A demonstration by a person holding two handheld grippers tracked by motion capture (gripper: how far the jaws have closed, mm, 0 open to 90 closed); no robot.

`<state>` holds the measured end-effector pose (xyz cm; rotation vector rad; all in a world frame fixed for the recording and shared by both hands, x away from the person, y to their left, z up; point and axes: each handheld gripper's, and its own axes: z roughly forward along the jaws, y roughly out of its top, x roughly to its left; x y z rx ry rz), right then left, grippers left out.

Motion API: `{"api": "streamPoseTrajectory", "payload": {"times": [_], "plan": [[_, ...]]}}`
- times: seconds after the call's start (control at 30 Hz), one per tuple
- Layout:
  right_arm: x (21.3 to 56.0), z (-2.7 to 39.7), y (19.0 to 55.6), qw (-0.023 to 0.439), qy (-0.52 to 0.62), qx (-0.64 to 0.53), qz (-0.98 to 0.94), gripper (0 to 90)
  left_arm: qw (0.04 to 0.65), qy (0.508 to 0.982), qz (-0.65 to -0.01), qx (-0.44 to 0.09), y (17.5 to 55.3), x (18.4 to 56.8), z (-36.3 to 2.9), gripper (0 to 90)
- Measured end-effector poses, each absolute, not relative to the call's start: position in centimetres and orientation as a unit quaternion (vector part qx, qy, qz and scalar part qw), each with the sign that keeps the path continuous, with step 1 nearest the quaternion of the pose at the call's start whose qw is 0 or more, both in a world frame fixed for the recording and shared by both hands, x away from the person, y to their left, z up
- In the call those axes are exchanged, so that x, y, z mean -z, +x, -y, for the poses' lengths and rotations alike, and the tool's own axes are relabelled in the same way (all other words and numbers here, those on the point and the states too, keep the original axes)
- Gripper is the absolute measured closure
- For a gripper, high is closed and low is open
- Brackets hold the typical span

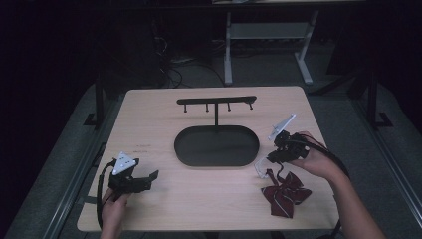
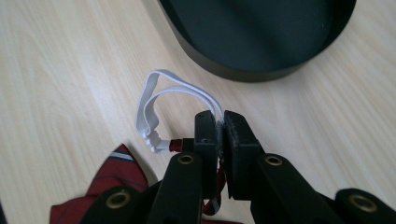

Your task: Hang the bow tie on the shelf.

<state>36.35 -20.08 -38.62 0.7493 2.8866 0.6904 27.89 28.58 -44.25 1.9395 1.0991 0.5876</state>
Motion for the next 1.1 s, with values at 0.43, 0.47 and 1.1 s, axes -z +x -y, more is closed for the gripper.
{"api": "streamPoseTrajectory", "payload": {"times": [0.43, 0.47, 1.1], "plan": [[35.6, 19.3, 35.2, 0.057, 0.226, -0.242, -0.942, 84.1, 0.408, 0.767, -0.438, -0.233, 27.9, 44.2, -28.6, 13.6], [35.4, 19.2, 35.1, 0.06, 0.223, -0.244, -0.942, 84.1, 0.408, 0.767, -0.437, -0.234, 27.9, 44.2, -28.7, 13.6], [30.9, 17.6, 34.6, 0.103, 0.199, -0.273, -0.936, 84.1, 0.412, 0.765, -0.436, -0.235, 28.0, 44.1, -28.7, 13.6]]}}
